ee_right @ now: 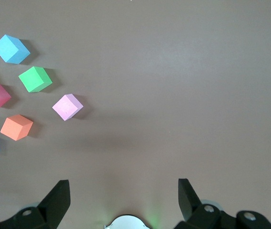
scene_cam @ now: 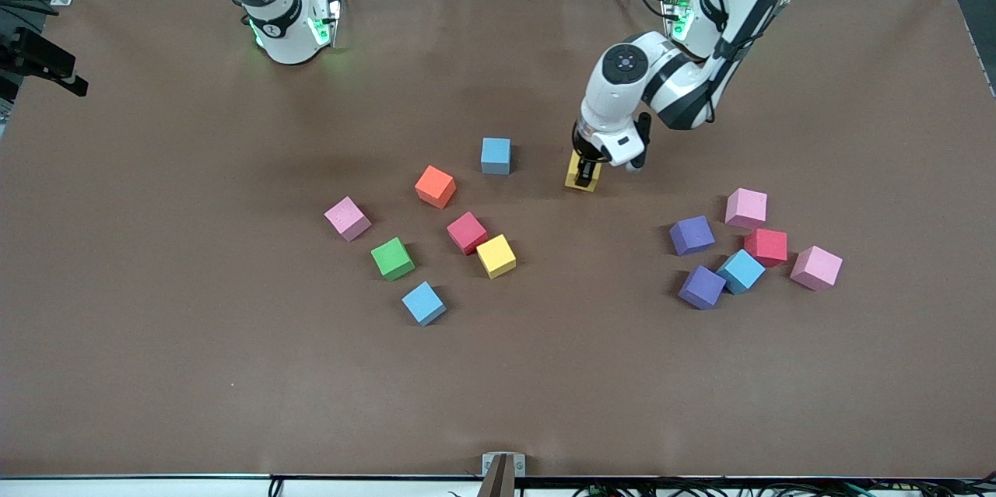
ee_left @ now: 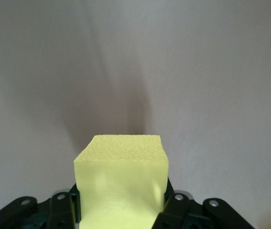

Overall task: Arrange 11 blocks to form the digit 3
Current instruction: 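Carry the yellow cube beside the blue cube while the right gripper reaches out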

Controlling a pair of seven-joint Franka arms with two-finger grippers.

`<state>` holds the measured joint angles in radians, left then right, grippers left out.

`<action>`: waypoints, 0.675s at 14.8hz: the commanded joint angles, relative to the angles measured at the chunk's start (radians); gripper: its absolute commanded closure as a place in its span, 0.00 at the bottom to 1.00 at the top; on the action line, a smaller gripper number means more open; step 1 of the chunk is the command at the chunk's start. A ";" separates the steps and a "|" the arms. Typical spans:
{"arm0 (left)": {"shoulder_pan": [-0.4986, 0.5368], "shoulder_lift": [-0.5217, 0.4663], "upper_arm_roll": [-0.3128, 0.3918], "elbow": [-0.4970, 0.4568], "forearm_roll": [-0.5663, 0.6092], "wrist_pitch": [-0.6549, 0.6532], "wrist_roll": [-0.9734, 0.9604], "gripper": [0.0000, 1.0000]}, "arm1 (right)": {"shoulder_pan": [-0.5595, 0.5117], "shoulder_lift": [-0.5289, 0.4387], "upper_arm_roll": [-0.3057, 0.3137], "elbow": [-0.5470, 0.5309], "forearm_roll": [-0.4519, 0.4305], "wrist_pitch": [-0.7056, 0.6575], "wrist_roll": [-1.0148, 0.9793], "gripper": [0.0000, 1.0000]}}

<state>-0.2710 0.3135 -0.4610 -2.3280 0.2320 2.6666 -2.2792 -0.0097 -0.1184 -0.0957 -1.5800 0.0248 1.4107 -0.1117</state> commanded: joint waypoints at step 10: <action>-0.160 0.205 0.025 0.240 -0.003 -0.088 -0.232 0.54 | 0.033 0.298 0.008 0.046 -0.043 0.151 0.116 0.00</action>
<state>-0.4031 0.4860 -0.4529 -2.1375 0.2320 2.6037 -2.4999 -0.0022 0.1753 -0.0967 -1.5535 -0.0069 1.5660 -0.0857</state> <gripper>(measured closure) 0.410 0.000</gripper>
